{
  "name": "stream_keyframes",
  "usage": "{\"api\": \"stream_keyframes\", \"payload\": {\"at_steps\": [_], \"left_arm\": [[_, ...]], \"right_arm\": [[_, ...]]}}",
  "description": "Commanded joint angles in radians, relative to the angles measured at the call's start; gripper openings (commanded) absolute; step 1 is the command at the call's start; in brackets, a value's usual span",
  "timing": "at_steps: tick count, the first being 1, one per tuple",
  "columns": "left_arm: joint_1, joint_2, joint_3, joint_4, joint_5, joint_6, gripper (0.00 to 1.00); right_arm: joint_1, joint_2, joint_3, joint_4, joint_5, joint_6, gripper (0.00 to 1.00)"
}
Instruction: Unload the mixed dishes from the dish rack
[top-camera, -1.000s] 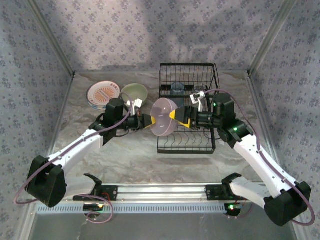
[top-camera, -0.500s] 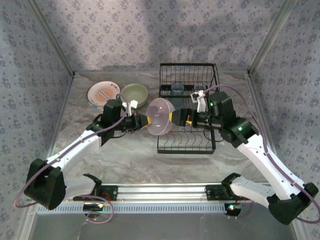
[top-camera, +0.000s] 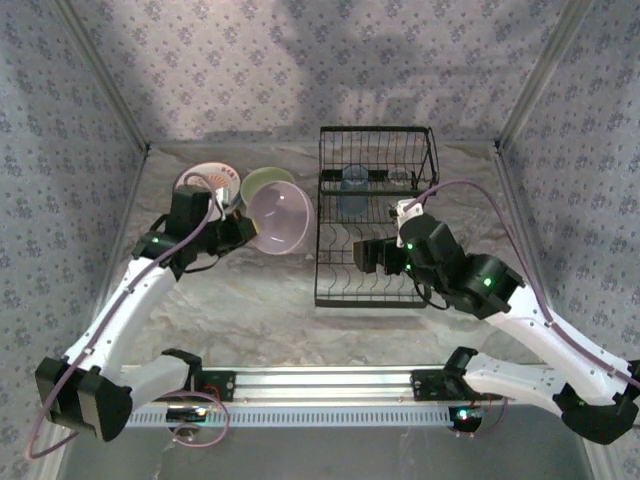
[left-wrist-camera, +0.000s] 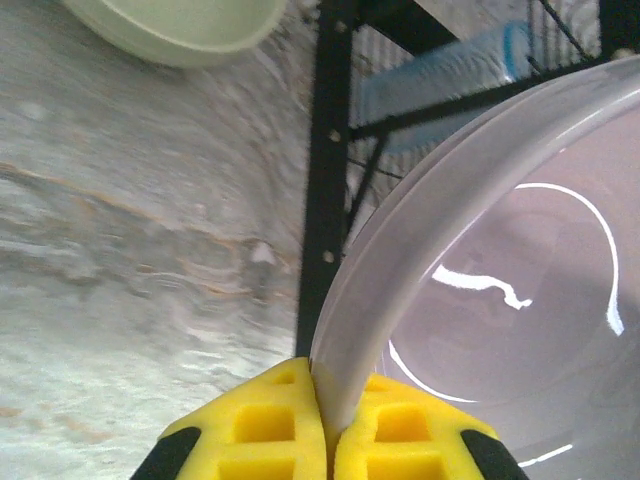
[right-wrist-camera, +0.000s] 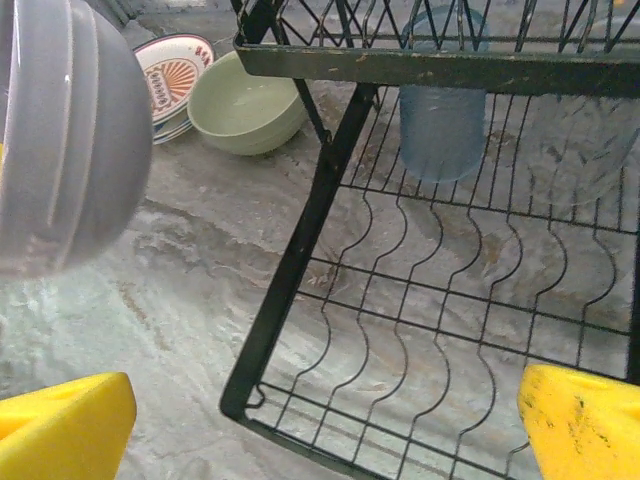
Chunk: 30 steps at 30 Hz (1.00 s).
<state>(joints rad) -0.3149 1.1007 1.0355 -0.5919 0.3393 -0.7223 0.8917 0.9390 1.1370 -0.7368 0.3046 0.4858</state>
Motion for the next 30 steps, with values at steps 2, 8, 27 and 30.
{"api": "stream_keyframes", "payload": {"at_steps": [2,8,27,30], "left_arm": [[0.020,0.063,0.157,-0.079,-0.109,0.047,0.00],[0.061,0.235,0.307,-0.116,-0.184,0.022,0.00],[0.087,0.728,0.680,-0.192,-0.219,-0.119,0.00],[0.088,0.781,0.711,-0.205,-0.239,-0.126,0.00]], "right_arm": [[0.057,-0.015,-0.030,-0.014,0.156,-0.061,1.00],[0.083,-0.060,-0.079,0.020,0.136,-0.087,1.00],[0.100,-0.162,-0.170,0.015,0.113,-0.069,1.00],[0.104,-0.166,-0.170,0.005,0.112,-0.056,1.00]]}}
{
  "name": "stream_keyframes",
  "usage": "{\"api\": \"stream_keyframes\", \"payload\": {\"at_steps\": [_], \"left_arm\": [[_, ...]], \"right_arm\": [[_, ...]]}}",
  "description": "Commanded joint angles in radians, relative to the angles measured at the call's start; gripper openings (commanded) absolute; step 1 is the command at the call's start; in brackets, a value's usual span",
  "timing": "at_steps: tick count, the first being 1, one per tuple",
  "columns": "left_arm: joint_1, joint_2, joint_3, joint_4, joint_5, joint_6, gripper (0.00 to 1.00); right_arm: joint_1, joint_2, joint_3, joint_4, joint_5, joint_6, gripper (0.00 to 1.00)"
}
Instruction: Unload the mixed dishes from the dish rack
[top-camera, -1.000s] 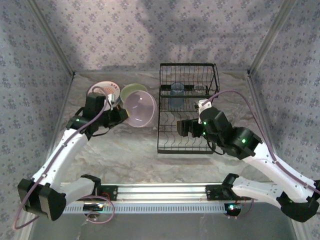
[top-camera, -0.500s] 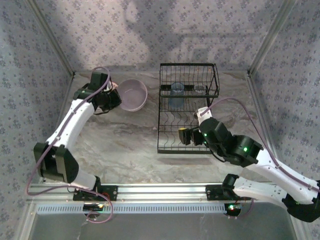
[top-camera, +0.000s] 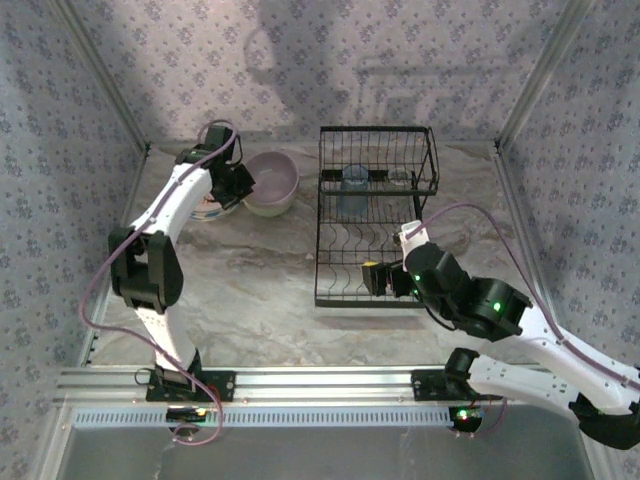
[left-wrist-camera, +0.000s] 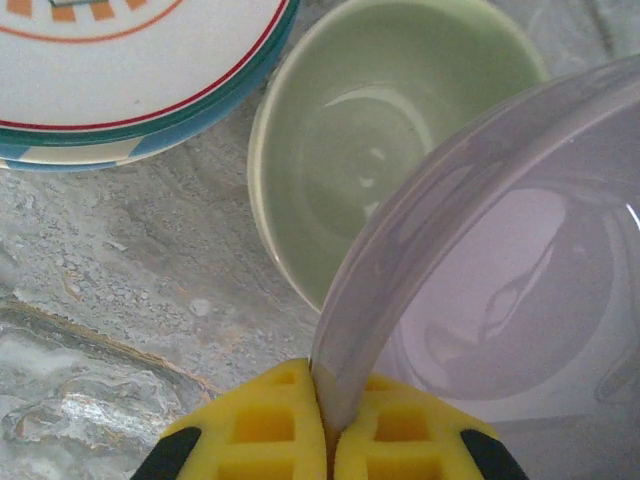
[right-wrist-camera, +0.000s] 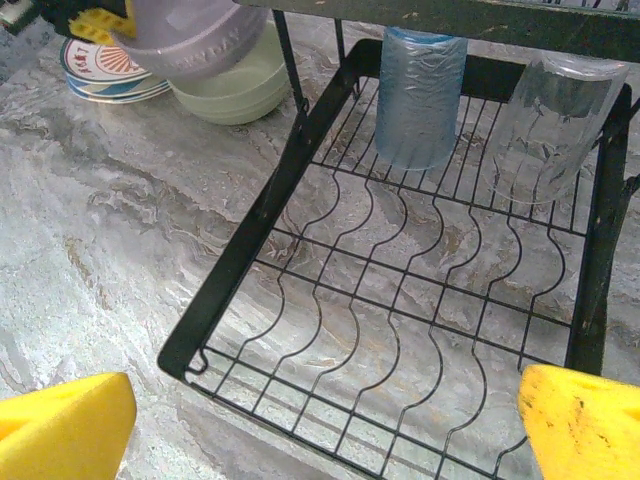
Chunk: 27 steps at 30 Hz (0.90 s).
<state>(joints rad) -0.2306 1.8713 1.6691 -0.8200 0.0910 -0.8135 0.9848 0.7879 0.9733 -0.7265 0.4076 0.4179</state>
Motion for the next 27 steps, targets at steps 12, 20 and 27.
{"api": "stream_keyframes", "payload": {"at_steps": [12,20,27], "left_arm": [[0.007,0.099,0.128,0.013,-0.019,-0.015,0.00],[0.017,0.153,0.187,-0.008,-0.037,-0.005,0.00],[0.020,0.199,0.225,-0.016,-0.050,-0.005,0.00]], "right_arm": [[0.020,-0.008,-0.027,0.007,-0.011,0.041,1.00],[0.026,0.007,-0.025,0.010,-0.021,0.043,1.00],[0.029,0.009,-0.026,0.002,-0.018,0.050,1.00]]}}
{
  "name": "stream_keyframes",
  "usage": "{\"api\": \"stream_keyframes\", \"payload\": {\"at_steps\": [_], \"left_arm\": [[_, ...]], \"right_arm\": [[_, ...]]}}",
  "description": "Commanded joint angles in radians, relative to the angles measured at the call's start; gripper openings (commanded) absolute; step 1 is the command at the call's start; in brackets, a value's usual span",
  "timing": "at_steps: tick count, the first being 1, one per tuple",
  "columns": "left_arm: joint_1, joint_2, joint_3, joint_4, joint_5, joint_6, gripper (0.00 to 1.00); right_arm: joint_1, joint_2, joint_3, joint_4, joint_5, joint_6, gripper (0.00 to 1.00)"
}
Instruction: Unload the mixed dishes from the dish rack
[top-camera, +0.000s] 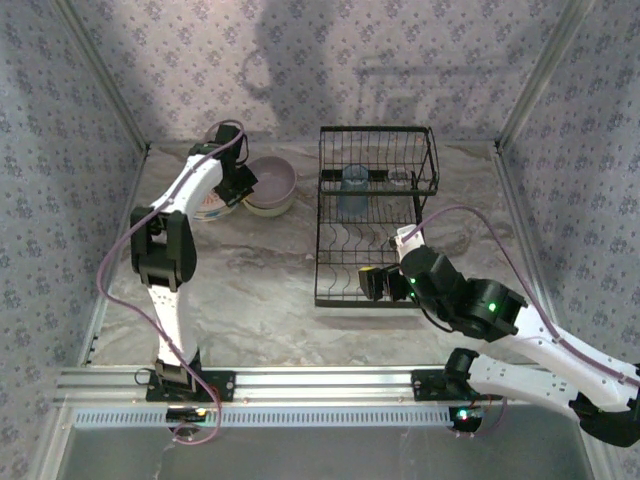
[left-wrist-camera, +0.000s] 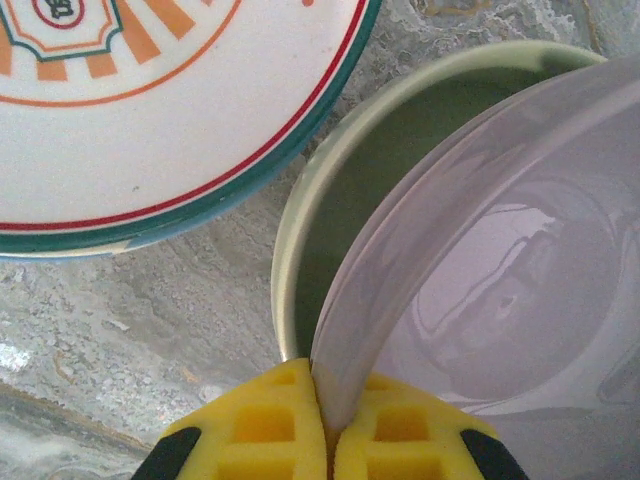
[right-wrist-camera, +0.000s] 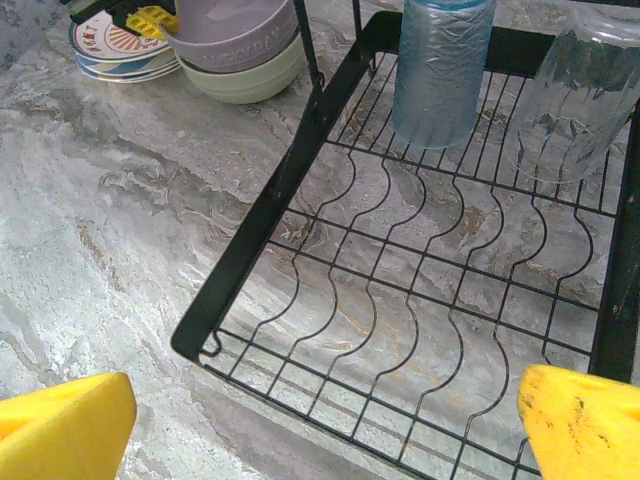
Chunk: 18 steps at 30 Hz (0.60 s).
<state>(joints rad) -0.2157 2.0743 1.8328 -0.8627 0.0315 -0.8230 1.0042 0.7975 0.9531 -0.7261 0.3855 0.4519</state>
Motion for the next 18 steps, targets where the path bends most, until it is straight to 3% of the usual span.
{"api": "stream_keyframes", "payload": {"at_steps": [1,18], "left_arm": [[0.007,0.001,0.066,0.026,0.010,0.005,0.00],[0.016,0.051,0.071,0.023,0.021,-0.002,0.00]], "right_arm": [[0.009,0.001,-0.006,0.002,0.004,0.016,1.00],[0.011,0.022,-0.005,0.011,0.001,0.012,1.00]]}}
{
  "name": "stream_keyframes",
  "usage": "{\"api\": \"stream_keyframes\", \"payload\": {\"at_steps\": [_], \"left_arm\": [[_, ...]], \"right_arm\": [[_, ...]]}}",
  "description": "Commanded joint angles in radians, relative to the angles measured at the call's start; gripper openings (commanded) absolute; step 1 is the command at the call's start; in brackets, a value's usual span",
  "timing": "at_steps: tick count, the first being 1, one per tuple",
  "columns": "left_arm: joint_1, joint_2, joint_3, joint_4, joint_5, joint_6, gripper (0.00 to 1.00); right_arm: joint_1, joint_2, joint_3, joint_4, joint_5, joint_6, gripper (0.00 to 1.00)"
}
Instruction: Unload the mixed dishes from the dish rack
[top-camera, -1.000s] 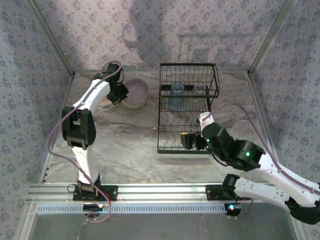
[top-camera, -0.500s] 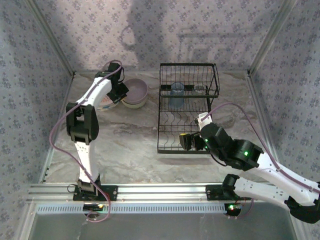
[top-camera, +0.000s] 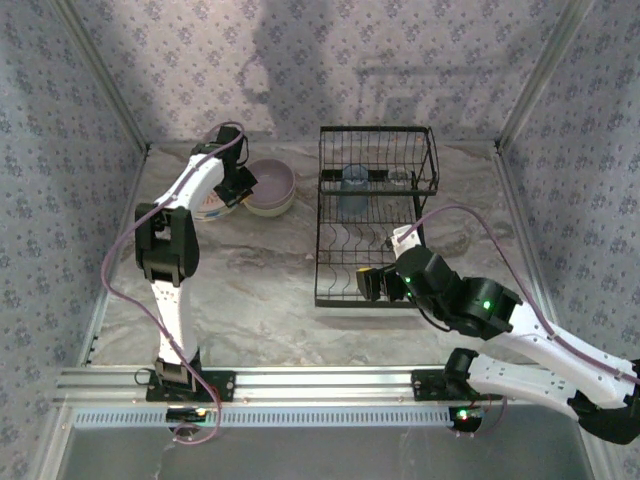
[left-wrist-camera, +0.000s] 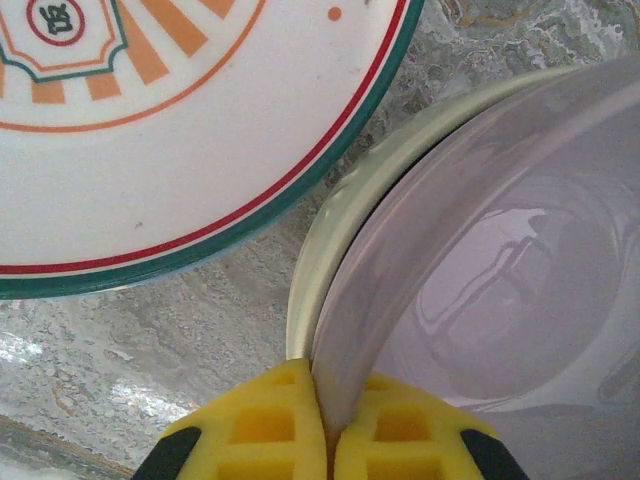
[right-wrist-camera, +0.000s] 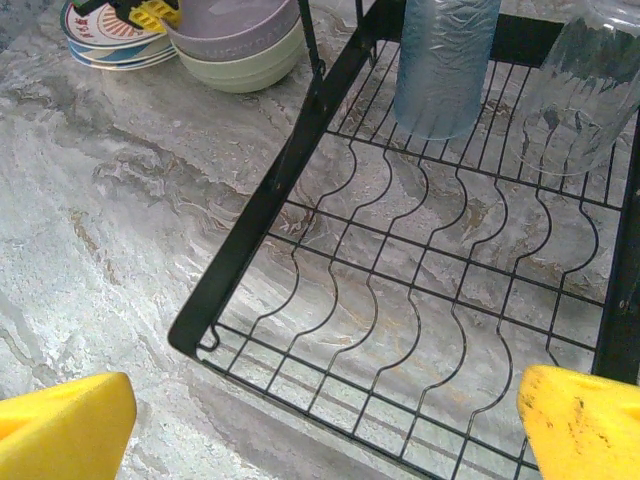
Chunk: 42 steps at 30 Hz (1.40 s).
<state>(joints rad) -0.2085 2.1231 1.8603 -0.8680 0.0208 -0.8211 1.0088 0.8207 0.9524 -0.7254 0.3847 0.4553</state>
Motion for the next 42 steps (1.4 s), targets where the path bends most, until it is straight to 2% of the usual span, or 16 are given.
{"api": "stream_keyframes", "payload": {"at_steps": [1,3,9,12,18,22,26,33,38,42], "left_arm": [[0.009,0.004,0.043,0.031,0.038,-0.005,0.00],[0.011,0.006,0.043,0.032,0.045,-0.005,0.00],[0.012,0.006,0.043,0.037,0.066,0.002,0.23],[0.012,0.002,0.040,0.042,0.076,0.003,0.30],[0.012,-0.022,0.034,0.051,0.092,0.012,0.49],[0.012,-0.076,0.010,0.075,0.091,0.022,0.66],[0.012,-0.136,-0.017,0.097,0.093,0.036,0.78],[0.012,-0.280,-0.110,0.155,0.112,0.069,0.98],[0.000,-0.506,-0.334,0.286,0.133,0.047,0.99],[-0.058,-0.688,-0.488,0.331,0.116,0.062,0.99]], "right_arm": [[0.007,-0.001,-0.004,0.010,0.002,0.009,1.00],[0.006,0.000,-0.003,0.012,0.002,0.009,0.99],[0.006,0.006,-0.004,0.021,-0.004,0.002,1.00],[0.006,0.007,-0.003,0.027,-0.015,0.002,1.00],[0.007,0.001,-0.009,0.052,-0.051,-0.014,1.00],[0.014,-0.022,-0.026,0.097,-0.102,-0.043,1.00],[0.020,-0.055,-0.055,0.168,-0.162,-0.083,1.00],[0.020,-0.075,-0.062,0.189,-0.170,-0.124,1.00],[0.019,-0.111,-0.090,0.212,-0.164,-0.139,1.00],[0.016,-0.163,-0.155,0.263,-0.202,-0.156,1.00]]}}
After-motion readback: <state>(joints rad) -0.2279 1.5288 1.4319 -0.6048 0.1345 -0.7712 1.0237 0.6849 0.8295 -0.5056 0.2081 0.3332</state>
